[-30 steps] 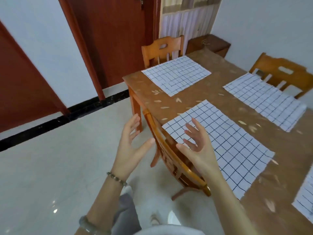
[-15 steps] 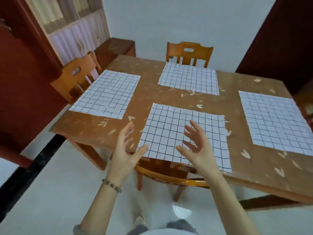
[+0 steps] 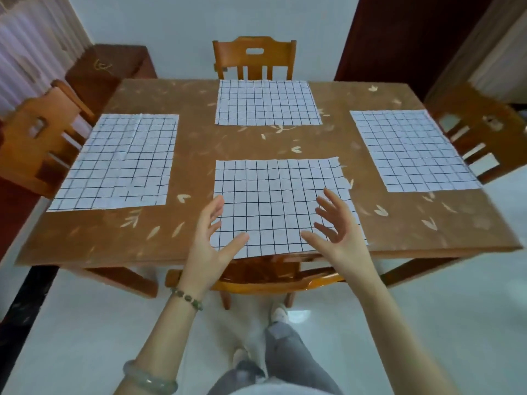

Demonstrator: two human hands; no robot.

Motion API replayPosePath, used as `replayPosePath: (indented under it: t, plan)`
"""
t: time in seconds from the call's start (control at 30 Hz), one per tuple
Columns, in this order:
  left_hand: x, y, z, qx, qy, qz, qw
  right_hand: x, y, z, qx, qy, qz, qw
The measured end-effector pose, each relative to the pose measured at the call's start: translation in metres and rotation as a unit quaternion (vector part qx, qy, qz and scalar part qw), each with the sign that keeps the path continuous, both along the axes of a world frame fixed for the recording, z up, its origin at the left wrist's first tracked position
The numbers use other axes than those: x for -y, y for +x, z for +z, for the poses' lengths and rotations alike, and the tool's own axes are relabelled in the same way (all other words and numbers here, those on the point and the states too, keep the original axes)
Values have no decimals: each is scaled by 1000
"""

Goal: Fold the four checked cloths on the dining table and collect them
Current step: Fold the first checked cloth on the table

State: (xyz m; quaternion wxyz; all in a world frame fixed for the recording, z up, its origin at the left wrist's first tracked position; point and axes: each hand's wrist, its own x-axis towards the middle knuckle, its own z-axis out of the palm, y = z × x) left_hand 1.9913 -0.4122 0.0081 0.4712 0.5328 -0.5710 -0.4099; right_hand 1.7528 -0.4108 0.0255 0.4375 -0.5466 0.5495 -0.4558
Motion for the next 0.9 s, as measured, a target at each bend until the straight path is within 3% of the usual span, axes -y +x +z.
replayPosePath:
  t: [0.5,0.73,0.9]
  plan:
    - [98,-23,-18,93,64,-15,993,107,-38,-15,-22,29,50,998]
    - [167,-19,-53,299,85,-79,947,171,-49,-50,-58,71,84,992]
    - [226,-33,-115,445,85,-90,887,229,-33,-100,-165,80,87,979]
